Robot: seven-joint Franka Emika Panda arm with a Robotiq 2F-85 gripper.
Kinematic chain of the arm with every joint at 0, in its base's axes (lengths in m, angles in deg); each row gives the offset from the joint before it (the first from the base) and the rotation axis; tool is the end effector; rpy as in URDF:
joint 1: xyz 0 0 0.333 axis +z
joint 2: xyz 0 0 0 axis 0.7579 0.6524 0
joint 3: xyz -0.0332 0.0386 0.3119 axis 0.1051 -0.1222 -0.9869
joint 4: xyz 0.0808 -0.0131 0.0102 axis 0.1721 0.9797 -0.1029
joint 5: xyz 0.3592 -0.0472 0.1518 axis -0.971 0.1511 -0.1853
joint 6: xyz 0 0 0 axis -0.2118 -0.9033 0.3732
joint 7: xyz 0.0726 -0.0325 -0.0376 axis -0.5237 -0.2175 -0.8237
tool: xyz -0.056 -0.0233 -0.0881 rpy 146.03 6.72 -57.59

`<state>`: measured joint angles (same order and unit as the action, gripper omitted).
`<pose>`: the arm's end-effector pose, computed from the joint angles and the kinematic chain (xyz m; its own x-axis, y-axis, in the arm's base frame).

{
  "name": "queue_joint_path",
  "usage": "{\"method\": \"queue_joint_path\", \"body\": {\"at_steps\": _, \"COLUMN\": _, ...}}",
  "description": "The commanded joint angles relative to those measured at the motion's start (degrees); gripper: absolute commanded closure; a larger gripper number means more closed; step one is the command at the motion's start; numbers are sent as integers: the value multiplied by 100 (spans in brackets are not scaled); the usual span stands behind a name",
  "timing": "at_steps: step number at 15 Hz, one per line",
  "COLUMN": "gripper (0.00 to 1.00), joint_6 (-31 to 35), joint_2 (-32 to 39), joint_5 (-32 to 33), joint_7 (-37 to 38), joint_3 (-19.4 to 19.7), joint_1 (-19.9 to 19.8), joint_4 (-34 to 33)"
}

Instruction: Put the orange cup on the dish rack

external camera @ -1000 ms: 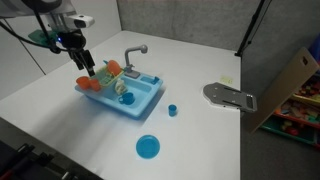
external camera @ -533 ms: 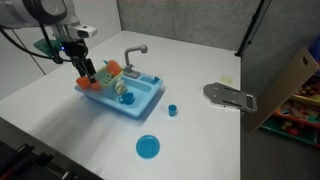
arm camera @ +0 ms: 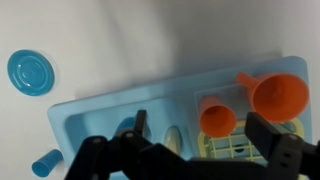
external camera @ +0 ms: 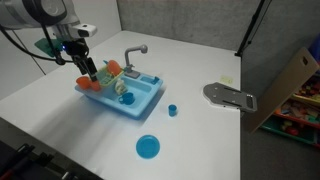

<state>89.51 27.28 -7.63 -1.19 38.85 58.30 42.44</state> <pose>0.5230 0.0911 0.2156 0.9440 -0.3265 -0.0467 -0.3184 -0.9390 0.1298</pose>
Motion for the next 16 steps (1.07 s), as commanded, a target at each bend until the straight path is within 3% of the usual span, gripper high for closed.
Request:
{"method": "queue_joint_path", "body": {"at_steps": 1, "gripper": 0, "joint_6": 363, "joint_2": -1, "joint_5": -114, "joint_7": -46, "joint_3": 51, "joint_1": 54, "joint_4": 51}}
{"method": "queue_joint_path", "body": {"at_steps": 16, "gripper": 0, "joint_6": 1022, "joint_2": 824, "joint_5": -209, "joint_7": -57, "joint_3": 239, "joint_1": 243, "joint_4": -215}}
